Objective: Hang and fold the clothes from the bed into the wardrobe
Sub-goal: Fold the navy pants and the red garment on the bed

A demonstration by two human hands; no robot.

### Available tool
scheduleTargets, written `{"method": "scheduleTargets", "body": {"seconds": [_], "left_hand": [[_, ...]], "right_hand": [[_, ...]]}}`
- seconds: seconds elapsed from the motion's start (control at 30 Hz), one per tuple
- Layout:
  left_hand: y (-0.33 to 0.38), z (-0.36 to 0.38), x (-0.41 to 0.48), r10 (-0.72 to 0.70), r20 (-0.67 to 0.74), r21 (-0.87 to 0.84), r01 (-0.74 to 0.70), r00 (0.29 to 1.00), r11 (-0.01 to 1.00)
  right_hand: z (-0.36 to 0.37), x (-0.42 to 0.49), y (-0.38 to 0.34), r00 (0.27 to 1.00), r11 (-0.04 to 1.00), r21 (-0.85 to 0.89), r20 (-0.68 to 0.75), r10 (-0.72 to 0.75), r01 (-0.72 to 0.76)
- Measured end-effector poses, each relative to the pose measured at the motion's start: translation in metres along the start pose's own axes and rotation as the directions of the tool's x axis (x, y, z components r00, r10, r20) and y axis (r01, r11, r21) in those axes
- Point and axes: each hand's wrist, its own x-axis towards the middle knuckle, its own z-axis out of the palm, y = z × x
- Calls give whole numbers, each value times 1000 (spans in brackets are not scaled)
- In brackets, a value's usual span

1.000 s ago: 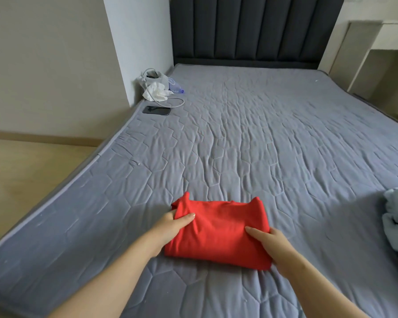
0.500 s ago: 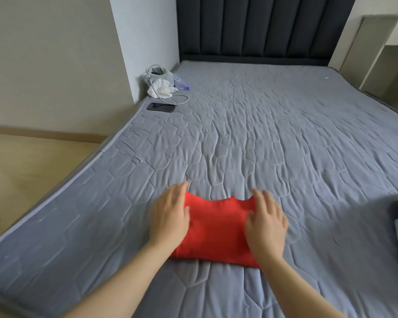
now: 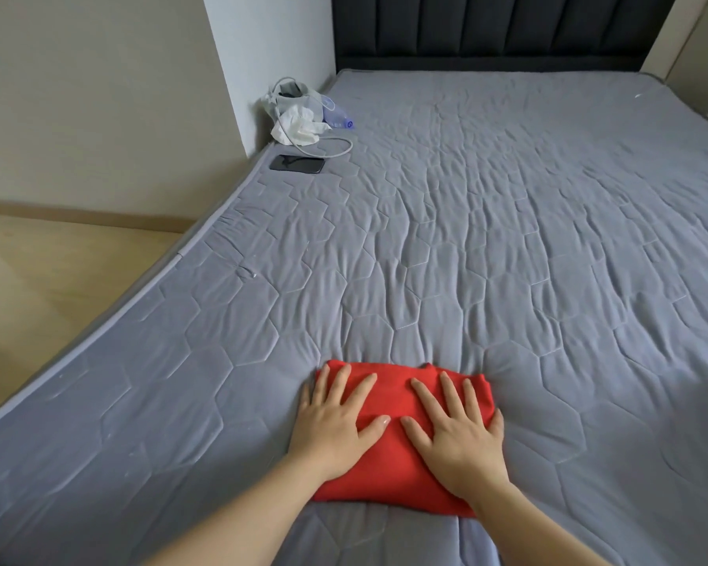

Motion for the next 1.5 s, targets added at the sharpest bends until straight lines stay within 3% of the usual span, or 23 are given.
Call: {"method": "scheduleTargets", "body": {"seconds": [0.13, 0.23, 0.33, 0.4, 0.5, 0.57, 0.7, 0.8, 0.93, 1.13, 1.5], "left_hand": [[-1, -1, -1, 5, -2, -38, -5, 1000, 999], [1, -3, -8, -12, -16, -124, 10, 1000, 992], [5, -2, -21, -161, -157, -286, 111, 974, 952], [9, -4, -27, -311, -229, -458, 180, 922, 871], [8, -9, -22, -454, -80, -700, 274, 887, 659], [6, -10, -14, -471, 55, -782, 332, 880, 528], [4, -15, -8, -430, 201, -849, 376, 880, 371], [10, -26, -10, -352, 264, -878, 375, 898, 297], [32, -48, -20, -418, 301, -845, 443, 857, 300], [44, -129, -53, -469, 319, -811, 494, 823, 315], [72, -376, -143, -536, 362, -850, 506, 763, 145]], "right_hand": [[-3, 0, 1, 1000, 998, 66, -4, -8, 8], [-3, -11, 4, 994, 972, 234, -110, 5, 21], [-2, -25, 13, 959, 898, 439, -241, 150, -30], [-1, -29, 18, 931, 817, 572, -254, 263, -75], [-5, -24, 23, 925, 593, 798, -137, 355, -109], [-7, -17, 27, 920, 447, 880, -32, 390, -159], [-13, -9, 33, 930, 368, 902, 87, 356, -225], [-24, -19, 31, 929, 233, 931, 201, 311, -280], [-42, -47, 23, 888, 47, 918, 367, 277, -394], [-120, -82, 2, 857, 7, 889, 440, 270, -458], [-370, -162, -74, 850, 74, 856, 492, 190, -512]]}}
